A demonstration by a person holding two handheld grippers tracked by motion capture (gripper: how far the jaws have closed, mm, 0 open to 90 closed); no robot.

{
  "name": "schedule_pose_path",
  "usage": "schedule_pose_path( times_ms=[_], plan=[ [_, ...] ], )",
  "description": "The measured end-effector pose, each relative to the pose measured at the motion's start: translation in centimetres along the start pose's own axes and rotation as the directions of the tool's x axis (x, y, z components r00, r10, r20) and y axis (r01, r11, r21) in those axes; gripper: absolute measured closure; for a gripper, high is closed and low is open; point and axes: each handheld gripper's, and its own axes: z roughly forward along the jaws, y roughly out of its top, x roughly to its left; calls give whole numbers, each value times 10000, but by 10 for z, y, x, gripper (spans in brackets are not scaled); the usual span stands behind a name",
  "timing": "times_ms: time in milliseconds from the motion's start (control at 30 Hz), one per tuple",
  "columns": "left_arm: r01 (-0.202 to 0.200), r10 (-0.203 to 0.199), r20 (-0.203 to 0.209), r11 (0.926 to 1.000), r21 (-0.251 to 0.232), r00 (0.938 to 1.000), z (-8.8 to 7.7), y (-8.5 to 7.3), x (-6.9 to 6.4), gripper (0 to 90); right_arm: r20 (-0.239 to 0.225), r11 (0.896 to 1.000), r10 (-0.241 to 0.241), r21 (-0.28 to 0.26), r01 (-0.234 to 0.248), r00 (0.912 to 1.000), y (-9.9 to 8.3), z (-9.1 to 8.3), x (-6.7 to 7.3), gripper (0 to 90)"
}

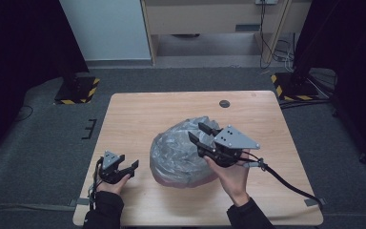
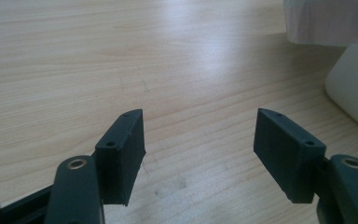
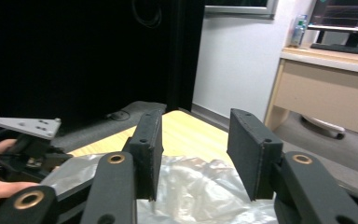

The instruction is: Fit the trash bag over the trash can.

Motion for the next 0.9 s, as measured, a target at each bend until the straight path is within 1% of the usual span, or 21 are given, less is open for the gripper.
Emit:
schedule_pose_path(
  times_ms=[67,100,133,167,200,233,267,300,333,367,400,433,567,600,633,667,700,733,767,800,900],
  plan=[
    [142,-146,-107,9993,-343,9998,-3,2,1,336,183,9999,-83,76,82,9998,2,0,-5,530],
    [142,-146,-107,9993,-343,9998,-3,2,1,336,183,9999,-83,76,82,9998,2,0,-5,530],
    [178,-188,-183,9983,-548,9997,-6,4,2,336,319,9999,-105,96,102,9994,3,0,-8,509],
    [178,-188,-183,9983,-548,9997,-6,4,2,336,319,9999,-105,96,102,9994,3,0,-8,509],
    [236,-256,-246,9965,-799,9994,-9,6,3,335,450,9998,-167,118,162,9988,4,1,-10,497],
    [236,-256,-246,9965,-799,9994,-9,6,3,335,450,9998,-167,118,162,9988,4,1,-10,497],
    [300,-332,-290,9940,-1057,9990,-12,8,5,335,532,9997,-186,152,178,9984,4,2,-12,484],
    [300,-332,-290,9940,-1057,9990,-12,8,5,334,532,9997,-186,152,178,9984,4,2,-12,484],
    [374,-425,-358,9904,-1332,9985,-16,11,6,334,620,9996,-185,205,173,9979,4,2,-14,472],
    [374,-425,-358,9904,-1332,9985,-16,11,6,333,645,9999,-116,130,107,9979,4,2,-15,464],
    [486,-554,-382,9859,-1599,9977,-21,14,6,332,669,10000,66,50,-70,9977,3,2,-17,457],
    [486,-554,-382,9859,-1599,9977,-21,14,6,330,669,10000,66,50,-70,9977,3,2,-17,457],
    [726,-762,-98,9760,-2051,9970,-27,23,5,317,936,9992,380,39,-386,9949,-2,-1,-28,450],
    [724,-749,-30,9727,-2205,9972,-29,27,3,311,1080,9989,450,105,-464,9931,-6,-1,-33,439],
    [724,-749,-30,9727,-2205,9972,-29,27,3,310,1080,9989,450,105,-464,9931,-6,-1,-33,439],
    [742,-757,19,9707,-2287,9971,-30,30,2,305,1247,9983,510,211,-541,9909,-9,-2,-38,423],
    [718,-722,68,9688,-2370,9974,-32,33,1,305,1247,9983,510,211,-541,9909,-9,-2,-38,423],
    [720,-716,108,9660,-2483,9974,-33,36,-1,302,1300,9979,547,262,-585,9900,-12,-2,-43,408],
    [709,-689,170,9643,-2553,9975,-34,39,-2,302,1300,9979,547,262,-585,9900,-12,-2,-43,408],
    [719,-673,263,9603,-2696,9974,-36,45,-6,296,1444,9976,567,322,-619,9879,-15,-2,-48,390],
    [626,-569,287,9590,-2762,9980,-37,51,-10,286,1531,9963,675,422,-748,9859,-19,-2,-52,367]
  ],
)
